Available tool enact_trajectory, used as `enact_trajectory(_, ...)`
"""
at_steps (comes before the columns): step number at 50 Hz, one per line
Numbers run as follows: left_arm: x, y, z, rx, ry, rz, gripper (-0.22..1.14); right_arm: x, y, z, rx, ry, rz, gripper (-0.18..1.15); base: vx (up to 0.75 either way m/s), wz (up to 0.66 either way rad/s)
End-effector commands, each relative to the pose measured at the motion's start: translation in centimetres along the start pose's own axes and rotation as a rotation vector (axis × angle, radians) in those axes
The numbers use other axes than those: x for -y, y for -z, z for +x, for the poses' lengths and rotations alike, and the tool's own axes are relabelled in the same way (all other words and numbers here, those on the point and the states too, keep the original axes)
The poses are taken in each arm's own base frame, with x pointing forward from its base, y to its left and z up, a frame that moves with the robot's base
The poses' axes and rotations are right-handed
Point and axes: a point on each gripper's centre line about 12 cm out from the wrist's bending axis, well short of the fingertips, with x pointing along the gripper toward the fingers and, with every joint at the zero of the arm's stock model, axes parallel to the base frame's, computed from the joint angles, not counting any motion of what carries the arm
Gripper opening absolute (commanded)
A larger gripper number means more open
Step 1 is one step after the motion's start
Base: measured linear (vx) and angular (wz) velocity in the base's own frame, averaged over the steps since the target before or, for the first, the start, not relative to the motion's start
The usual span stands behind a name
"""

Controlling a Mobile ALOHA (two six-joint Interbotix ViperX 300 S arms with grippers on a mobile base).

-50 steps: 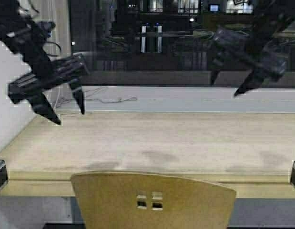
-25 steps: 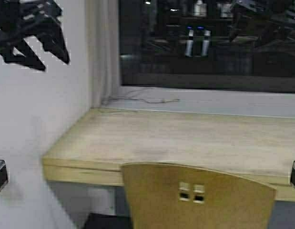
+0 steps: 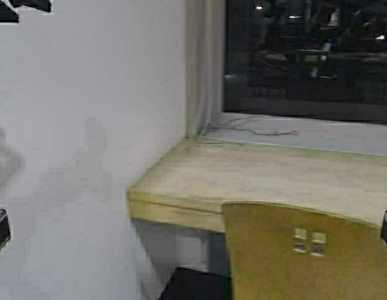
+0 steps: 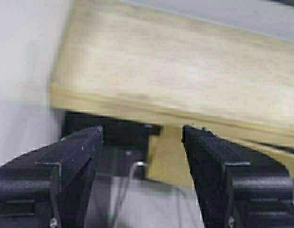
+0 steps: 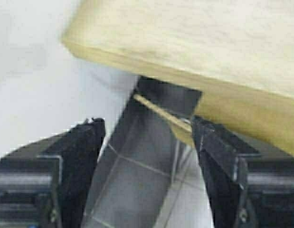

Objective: Push the chairs under the table

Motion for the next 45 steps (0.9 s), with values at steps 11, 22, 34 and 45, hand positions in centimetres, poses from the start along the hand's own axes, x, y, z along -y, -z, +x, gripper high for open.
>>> enact_trajectory(11, 0.01, -0.34, 0.05, 0.014, -0.002, 0.001, 0.88, -0.13, -0.82, -1.25, 0.094, -0.015, -0.029, 0.91, -0.19, 0.18)
enact_trajectory(22, 0.07, -0.58, -0.18, 0.032, 0.001, 0.002, 0.88, -0.21, -1.26, -1.42, 0.108, -0.017, -0.027, 0.91, -0.30, 0.16)
enact_trajectory(34, 0.12, -0.77, -0.67, 0.065, 0.007, -0.002, 0.88, -0.20, -1.22, -1.48, 0.108, -0.017, -0.032, 0.91, -0.27, 0.25)
enact_trajectory(45, 0.07, -0.39, -0.64, 0.059, 0.009, -0.031, 0.88, -0.19, -1.15, -1.53, 0.108, -0.017, -0.029, 0.91, -0.25, 0.29)
